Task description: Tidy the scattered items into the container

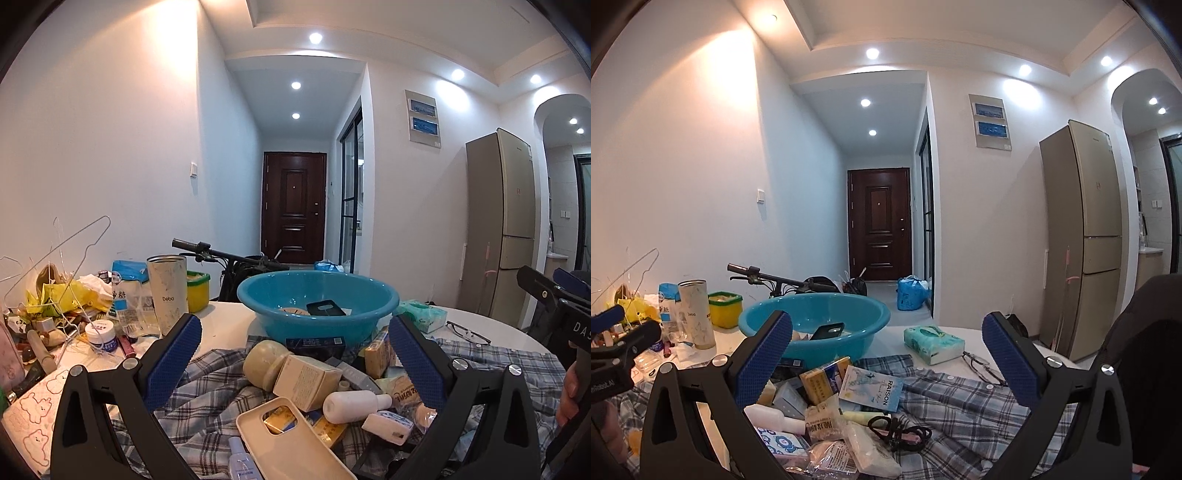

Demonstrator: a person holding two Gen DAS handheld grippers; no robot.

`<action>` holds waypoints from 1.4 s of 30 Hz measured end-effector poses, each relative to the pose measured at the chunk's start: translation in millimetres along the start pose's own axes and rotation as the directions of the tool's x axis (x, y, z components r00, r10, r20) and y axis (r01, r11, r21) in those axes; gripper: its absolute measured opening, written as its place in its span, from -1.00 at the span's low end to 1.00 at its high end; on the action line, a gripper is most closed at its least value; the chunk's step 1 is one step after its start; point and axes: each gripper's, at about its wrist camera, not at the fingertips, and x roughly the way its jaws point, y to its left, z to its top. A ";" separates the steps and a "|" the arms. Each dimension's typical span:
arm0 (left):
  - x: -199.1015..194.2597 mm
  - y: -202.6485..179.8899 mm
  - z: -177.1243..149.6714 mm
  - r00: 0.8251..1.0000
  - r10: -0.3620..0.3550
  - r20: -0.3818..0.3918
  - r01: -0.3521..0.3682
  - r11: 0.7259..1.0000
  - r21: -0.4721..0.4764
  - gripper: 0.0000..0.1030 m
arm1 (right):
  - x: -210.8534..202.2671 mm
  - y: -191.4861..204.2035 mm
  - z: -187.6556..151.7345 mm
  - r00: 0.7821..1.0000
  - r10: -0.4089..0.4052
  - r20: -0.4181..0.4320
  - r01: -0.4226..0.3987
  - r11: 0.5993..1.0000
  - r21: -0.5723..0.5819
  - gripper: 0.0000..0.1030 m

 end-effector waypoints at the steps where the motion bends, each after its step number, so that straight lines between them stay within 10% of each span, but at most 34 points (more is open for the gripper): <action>1: 1.2 0.1 -2.1 1.000 0.000 0.001 0.000 1.000 -0.001 1.00 | 1.7 -1.3 -3.0 1.000 -0.001 -0.006 0.001 1.000 0.005 0.99; 42: 24.0 8.6 -48.5 0.998 0.002 -0.056 -0.004 0.999 -0.038 1.00 | 20.7 11.4 -61.1 0.998 -0.008 -0.059 0.005 0.999 -0.040 0.99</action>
